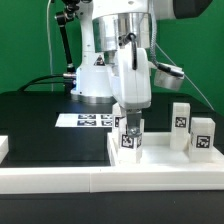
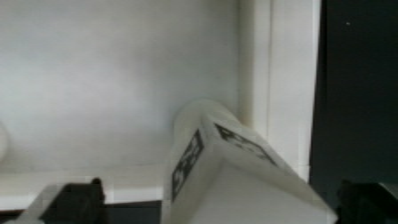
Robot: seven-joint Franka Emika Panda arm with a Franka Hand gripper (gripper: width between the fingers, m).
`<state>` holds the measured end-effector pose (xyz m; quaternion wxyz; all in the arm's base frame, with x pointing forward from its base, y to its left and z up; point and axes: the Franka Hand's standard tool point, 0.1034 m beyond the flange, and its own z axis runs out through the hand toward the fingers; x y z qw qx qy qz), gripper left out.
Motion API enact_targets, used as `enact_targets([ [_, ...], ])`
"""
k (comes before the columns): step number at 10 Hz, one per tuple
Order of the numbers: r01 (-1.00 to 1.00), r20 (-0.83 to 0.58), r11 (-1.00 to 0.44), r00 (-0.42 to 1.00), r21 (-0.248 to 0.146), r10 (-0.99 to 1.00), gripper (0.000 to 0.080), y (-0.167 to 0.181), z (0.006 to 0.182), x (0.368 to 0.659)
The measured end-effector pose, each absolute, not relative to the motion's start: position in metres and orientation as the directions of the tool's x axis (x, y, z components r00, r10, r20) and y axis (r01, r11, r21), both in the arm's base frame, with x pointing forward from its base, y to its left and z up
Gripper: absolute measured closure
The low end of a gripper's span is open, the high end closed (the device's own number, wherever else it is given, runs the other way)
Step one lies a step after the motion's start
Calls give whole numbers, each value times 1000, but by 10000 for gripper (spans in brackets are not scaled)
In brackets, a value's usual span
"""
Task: Assemble square table
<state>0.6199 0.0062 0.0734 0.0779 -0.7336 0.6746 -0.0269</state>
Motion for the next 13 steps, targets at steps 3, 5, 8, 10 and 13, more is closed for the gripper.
enact_targets([
  [3, -930, -28, -334, 342, -154, -939, 150, 8, 74, 621],
  [5, -839, 17, -526, 529, -143, -848, 150, 9, 76, 623],
  [8, -694, 57, -709, 708, -123, -704, 150, 8, 76, 623],
  [10, -610, 78, -788, 784, -87, -616, 150, 10, 76, 623],
  [13, -460, 93, -886, 881, -64, -464, 151, 6, 76, 623],
])
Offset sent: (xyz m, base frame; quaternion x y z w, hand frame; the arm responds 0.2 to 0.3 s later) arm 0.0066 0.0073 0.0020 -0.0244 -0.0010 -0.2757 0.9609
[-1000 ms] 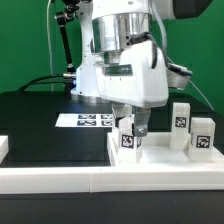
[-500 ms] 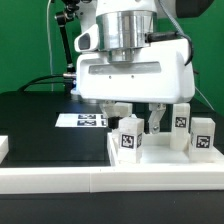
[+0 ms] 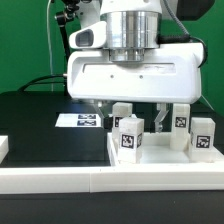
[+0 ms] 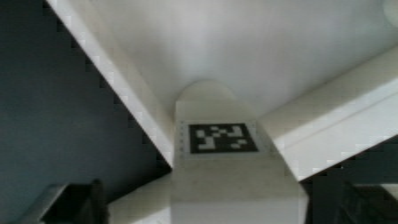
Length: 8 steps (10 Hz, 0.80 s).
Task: Assemble square table
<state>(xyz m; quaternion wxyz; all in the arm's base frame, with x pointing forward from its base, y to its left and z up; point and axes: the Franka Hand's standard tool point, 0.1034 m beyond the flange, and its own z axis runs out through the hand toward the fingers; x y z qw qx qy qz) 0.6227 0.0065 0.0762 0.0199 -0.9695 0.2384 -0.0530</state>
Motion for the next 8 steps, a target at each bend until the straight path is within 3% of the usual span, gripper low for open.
enact_targets([
  [1, -437, 95, -898, 893, -61, -441, 151, 6, 76, 623],
  [2, -442, 95, -895, 890, -62, -446, 242, 6, 76, 623],
  [3, -442, 95, -895, 890, -62, -446, 242, 6, 76, 623],
  [4, -442, 94, -895, 890, -62, -446, 426, 6, 76, 623],
  [5, -446, 94, -893, 888, -62, -451, 511, 6, 76, 623],
  [8, -503, 90, -862, 857, -68, -507, 511, 6, 76, 623],
])
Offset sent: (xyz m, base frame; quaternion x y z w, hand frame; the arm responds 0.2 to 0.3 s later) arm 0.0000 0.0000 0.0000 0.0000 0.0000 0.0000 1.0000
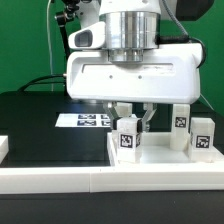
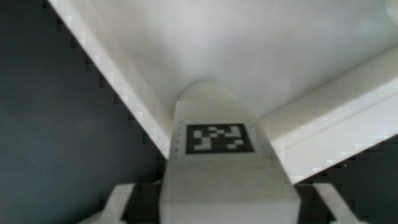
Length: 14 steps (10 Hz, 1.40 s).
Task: Assemble square table
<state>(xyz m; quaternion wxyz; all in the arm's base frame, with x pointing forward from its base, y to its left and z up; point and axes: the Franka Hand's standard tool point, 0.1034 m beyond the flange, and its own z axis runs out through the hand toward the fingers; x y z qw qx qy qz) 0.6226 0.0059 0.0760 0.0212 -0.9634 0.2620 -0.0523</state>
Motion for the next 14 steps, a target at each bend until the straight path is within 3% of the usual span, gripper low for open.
enact_targets([
  [3, -762, 66, -639, 636, -108, -769, 511, 5, 75, 622],
  [6, -894, 26, -417, 419, -163, -908, 511, 3, 75, 621],
  [14, -976, -102, 157, -142, -153, -985, 509, 7, 75, 620],
])
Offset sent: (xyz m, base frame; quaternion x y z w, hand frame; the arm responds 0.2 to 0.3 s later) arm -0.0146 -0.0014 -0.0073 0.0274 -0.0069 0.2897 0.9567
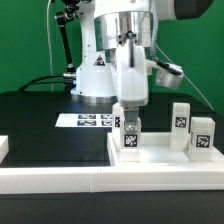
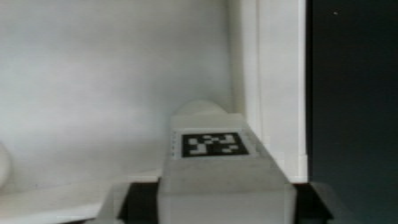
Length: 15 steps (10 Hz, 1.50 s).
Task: Assemble square table
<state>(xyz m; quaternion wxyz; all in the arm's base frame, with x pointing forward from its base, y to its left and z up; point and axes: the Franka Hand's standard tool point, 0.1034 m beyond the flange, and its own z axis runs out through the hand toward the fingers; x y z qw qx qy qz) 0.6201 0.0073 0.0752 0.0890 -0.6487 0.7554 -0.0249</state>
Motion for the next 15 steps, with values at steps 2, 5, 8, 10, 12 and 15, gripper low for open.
enact_targets([
  [2, -946, -138, 294, -275, -140, -951, 509, 8, 75, 620],
  [5, -893, -156, 433, -414, -118, -897, 509, 9, 74, 621],
  [8, -914, -149, 387, -368, -125, -918, 299, 9, 73, 621],
  [10, -976, -129, 183, -168, -117, -977, 180, 10, 74, 619],
  [12, -982, -108, 110, -94, -155, -990, 152, 10, 74, 622],
  [15, -977, -60, -149, 160, -155, -985, 150, 10, 73, 619],
])
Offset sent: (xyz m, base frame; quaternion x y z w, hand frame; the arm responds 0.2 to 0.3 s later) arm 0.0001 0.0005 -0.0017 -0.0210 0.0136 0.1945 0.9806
